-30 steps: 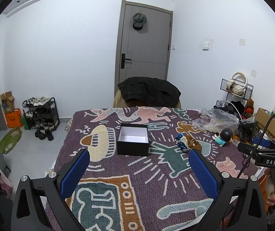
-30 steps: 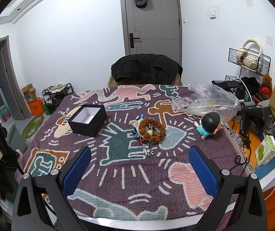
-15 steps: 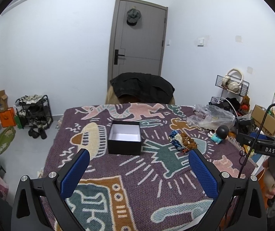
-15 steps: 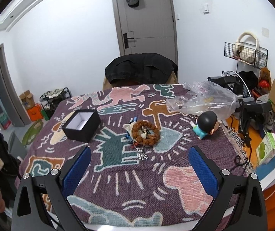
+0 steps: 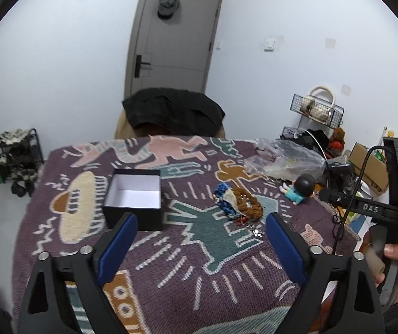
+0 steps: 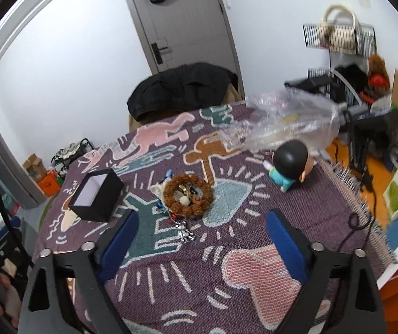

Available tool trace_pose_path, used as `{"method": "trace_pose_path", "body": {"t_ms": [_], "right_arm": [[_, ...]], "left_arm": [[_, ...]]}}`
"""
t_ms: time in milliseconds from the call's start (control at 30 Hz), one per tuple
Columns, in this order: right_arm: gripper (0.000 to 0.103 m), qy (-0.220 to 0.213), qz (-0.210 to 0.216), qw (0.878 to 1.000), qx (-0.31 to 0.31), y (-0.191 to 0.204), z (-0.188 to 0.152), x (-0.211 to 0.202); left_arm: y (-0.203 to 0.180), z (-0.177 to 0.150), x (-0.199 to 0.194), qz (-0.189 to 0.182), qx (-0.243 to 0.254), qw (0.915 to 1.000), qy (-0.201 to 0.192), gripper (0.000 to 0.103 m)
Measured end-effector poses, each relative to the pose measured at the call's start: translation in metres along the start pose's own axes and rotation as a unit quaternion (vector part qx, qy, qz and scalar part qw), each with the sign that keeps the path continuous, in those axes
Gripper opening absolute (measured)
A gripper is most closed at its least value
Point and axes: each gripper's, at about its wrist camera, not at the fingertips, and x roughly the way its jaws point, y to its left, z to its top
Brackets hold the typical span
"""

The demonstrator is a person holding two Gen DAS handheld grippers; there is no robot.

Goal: Organize jewelry
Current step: 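Move the open right gripper down onto the brown bead bracelet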

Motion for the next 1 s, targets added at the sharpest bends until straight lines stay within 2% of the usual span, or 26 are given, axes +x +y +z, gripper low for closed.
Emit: {"method": "trace_pose_path", "body": {"t_ms": [67,233,467,1000], "right_arm": [[0.078,0.014,0.006,1.000,0.013,-0.006,0.001,0.012],[0.065,0.039,0.015,0.998,0.037,-0.019,0.005,0.040],[0.056,0.077,0.032,0.994,0.066,-0.032,0.016,0.084],[0.055,0.142,0.045,0.985,0.087,-0.039,0.033,0.158]], "left_arm": [[0.001,0.002,0.012,-0.008,-0.006,0.9999,0.012,0.084],[-0.001,0.012,0.043,-0.028,-0.011,0.9988,0.038,0.077],[-0.006,0.025,0.083,-0.045,-0.005,0.9966,0.069,0.073],[-0.004,0.044,0.177,-0.090,-0.033,0.9833,0.154,0.061]]}}
